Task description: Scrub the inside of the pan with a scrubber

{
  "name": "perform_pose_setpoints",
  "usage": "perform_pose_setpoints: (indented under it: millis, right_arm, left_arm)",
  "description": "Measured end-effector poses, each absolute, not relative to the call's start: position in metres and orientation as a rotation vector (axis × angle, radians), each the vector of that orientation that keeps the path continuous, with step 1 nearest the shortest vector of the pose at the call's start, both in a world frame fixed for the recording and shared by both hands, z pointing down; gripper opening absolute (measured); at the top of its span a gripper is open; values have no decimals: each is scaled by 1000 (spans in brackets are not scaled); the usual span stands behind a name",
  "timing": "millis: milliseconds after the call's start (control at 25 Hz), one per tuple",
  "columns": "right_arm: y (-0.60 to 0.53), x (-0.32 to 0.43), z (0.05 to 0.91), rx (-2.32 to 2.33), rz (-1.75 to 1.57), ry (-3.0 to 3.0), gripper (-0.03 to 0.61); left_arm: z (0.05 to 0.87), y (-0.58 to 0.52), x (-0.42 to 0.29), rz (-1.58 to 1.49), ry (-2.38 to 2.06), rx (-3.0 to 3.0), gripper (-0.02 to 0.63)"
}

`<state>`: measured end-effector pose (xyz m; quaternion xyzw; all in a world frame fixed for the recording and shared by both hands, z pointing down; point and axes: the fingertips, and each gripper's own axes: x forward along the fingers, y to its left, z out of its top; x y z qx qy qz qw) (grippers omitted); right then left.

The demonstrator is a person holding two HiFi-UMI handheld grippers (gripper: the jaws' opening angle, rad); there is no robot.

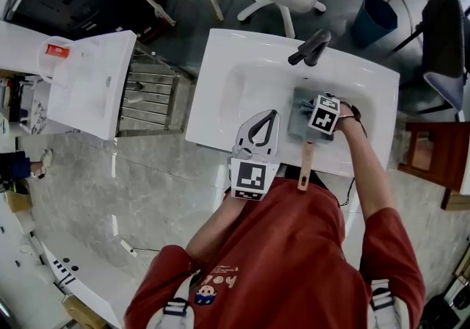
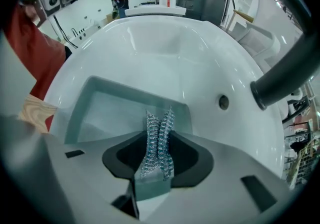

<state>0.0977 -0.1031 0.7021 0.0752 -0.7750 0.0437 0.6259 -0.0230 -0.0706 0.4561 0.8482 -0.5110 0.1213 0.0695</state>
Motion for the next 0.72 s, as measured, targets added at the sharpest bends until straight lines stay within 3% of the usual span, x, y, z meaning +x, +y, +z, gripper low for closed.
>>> perform_pose_setpoints:
  millis: [720]
  right_arm:
    - [-123,101,721,279,-30,-1754,143]
  left_arm:
    - [458,-68,-27,370,-1545,2542,9]
